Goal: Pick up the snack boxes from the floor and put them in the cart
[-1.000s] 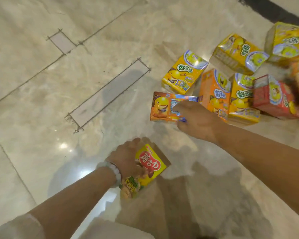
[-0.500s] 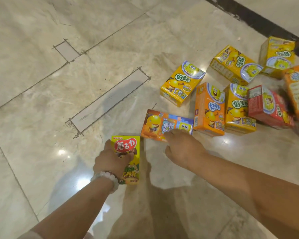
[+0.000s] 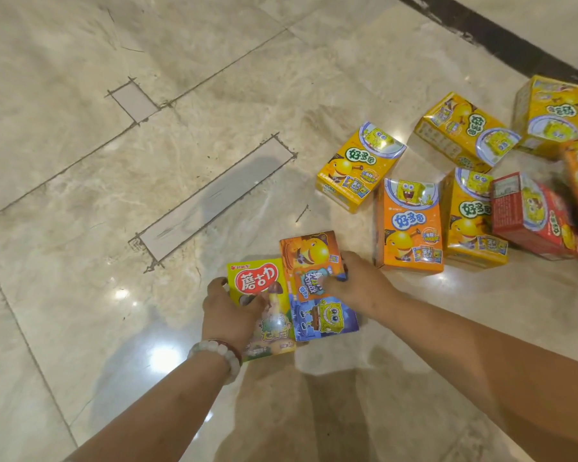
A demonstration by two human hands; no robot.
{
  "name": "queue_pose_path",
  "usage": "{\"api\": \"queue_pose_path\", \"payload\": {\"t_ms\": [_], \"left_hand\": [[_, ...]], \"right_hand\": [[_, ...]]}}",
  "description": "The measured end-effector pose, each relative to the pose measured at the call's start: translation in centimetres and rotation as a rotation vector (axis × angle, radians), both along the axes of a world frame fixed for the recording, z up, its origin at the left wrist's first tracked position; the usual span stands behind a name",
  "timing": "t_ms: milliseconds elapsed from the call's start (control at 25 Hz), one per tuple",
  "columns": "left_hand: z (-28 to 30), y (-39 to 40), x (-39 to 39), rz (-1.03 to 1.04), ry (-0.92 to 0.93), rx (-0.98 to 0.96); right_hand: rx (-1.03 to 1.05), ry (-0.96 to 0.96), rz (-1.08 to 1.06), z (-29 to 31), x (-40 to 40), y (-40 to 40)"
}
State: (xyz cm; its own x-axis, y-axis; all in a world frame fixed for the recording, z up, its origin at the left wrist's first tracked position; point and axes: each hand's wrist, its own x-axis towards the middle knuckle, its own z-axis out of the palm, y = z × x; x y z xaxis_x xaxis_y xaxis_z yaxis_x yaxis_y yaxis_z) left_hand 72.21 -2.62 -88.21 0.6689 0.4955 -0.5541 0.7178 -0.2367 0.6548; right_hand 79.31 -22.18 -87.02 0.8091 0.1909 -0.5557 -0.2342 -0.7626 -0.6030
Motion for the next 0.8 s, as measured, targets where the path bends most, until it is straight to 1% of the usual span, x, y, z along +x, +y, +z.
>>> {"api": "queue_pose_path", "payload": {"t_ms": [160, 280, 400, 600, 720, 800], "left_hand": [[0.0, -0.4, 0.4, -0.024, -0.025, -0.105], [0.1, -0.2, 1.1, -0.031, -0.058, -0.202], [0.6, 0.2, 2.7, -0.009, -0.097, -0.314], [3.7, 0.9, 7.1, -0.029, -0.191, -0.494], [7.9, 0.5, 10.1, -0.078, -0.234, -0.524], [12.4, 0.2, 11.9, -0.101, -0.273, -0.536]], "right_hand": [[0.238, 0.199, -0.355, -0.2, -0.2, 0.0], [0.437, 0.268, -0.541, 0.2, 0.5, -0.3], [0.502, 0.296, -0.575, 0.6, 1.4, -0.4], [0.570, 0.186, -0.602, 3.5, 4.1, -1.3], [0.586, 0.132, -0.597, 7.4, 6.3, -2.0], [0.594, 0.107, -0.620, 11.3, 7.5, -2.8]]}}
